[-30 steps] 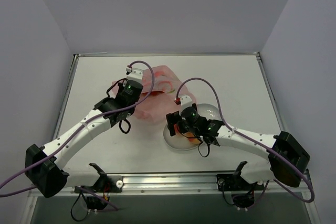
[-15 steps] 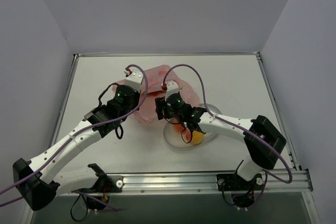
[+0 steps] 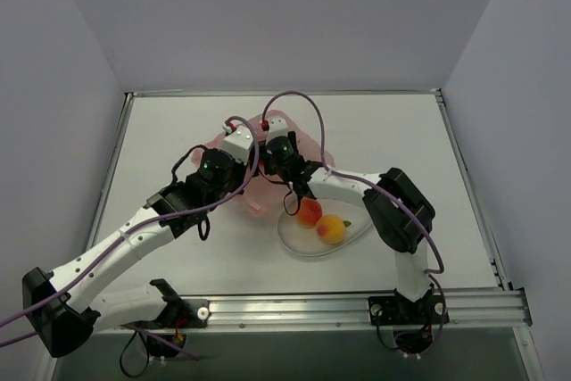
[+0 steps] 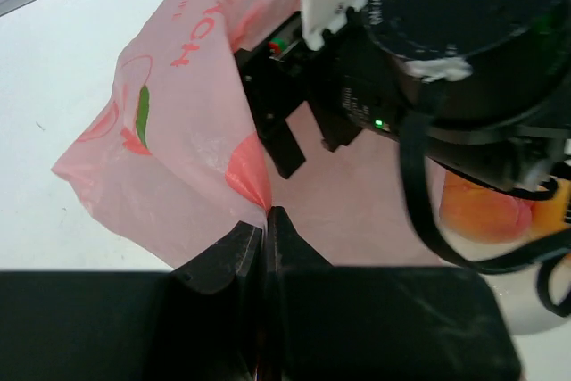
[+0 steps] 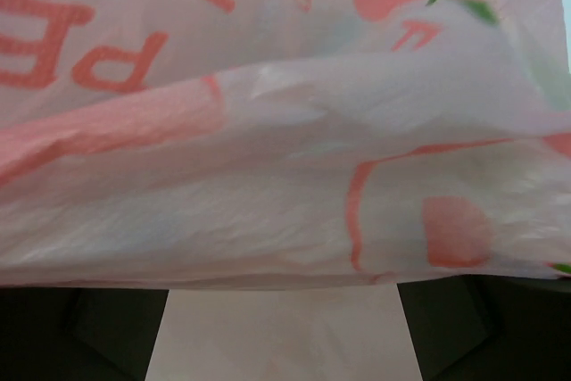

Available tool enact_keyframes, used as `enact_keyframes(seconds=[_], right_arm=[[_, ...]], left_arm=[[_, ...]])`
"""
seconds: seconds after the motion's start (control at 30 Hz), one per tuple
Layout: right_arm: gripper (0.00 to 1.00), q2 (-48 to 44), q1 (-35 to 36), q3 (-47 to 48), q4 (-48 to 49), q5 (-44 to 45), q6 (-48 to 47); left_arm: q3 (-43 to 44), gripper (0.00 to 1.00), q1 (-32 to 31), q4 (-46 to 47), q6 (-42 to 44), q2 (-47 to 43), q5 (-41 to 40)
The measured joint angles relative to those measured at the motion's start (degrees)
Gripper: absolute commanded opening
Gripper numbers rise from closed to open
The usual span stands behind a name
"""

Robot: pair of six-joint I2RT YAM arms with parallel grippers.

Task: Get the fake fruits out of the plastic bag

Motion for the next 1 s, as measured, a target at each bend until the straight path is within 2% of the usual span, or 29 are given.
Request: enact_keyframes(seconds=[0.2,0.33,0.37,0.43,0.47,0.63,0.67,0.7,0.73,1.0], right_arm=[[0.92,7.06,-0.09,6.82,2.62,2.6,-0.85],[0.8,12.02,-0.17,9.66,3.39,5.05,-1.27],[0.7,12.87,-0.22,9.88,3.43,5.44,-1.33],[0.6,14.14,-0.44,10.21,3.5,6.29,-1.46],[0.49,14.78,-0.59,10.62,3.52,6.75,-1.46],[0.19,16.41,-1.75,12.24,4.0,7.32,-1.66],[0.09,16.41,-1.95,12.26,4.17,7.32,-1.68],[0.03,16.41,-2.14,12.28,4.46,7.32,-1.88],[0.0,16.41,-2.27,12.28,4.74,7.26,-1.88],[0.0,13.35,-2.32,9.94,3.48,4.61,-1.42]], left_arm=[[-0.24,0.02,-0.7,0.31,0.39,-0.5,1.42],[-0.24,0.02,-1.2,0.28,0.81,-0.5,1.66],[-0.24,0.02,-1.36,0.28,0.96,-0.5,1.77],[-0.24,0.02,-1.66,0.28,1.14,-0.5,2.05],[-0.24,0.03,-1.84,0.28,1.2,-0.5,2.29],[-0.24,0.02,-2.21,0.28,1.46,-0.48,2.82],[-0.24,0.02,-2.25,0.28,1.55,-0.48,2.78],[-0.24,0.02,-2.27,0.28,1.6,-0.48,2.78],[-0.24,0.02,-2.29,0.28,1.62,-0.48,2.75],[-0.24,0.02,-2.8,0.28,2.71,0.0,0.35]])
